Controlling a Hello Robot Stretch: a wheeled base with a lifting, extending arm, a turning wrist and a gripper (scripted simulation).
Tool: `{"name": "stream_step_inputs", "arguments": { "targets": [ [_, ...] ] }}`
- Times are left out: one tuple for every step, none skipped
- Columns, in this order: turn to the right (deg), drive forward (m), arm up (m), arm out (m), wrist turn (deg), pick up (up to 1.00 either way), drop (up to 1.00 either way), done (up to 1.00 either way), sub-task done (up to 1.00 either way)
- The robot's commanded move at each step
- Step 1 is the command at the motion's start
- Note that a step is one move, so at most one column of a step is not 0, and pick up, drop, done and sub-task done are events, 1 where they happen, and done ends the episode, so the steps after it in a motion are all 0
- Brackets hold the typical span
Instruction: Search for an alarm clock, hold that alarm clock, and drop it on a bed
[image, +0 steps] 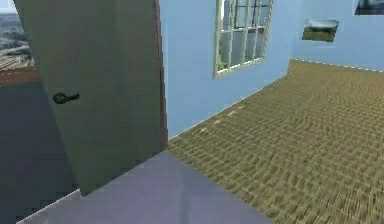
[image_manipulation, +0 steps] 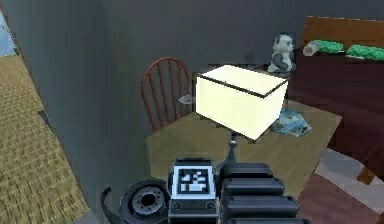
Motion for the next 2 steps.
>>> {"name": "stream_step_inputs", "arguments": {
  "targets": [
    [-45.0, 0.0, 0.0, 0.0, 0.0, 0.0, 0.0, 0.0, 0.0],
    [-45.0, 0.0, 0.0, 0.0, 0.0, 0.0, 0.0, 0.0, 0.0]
  ]
}}
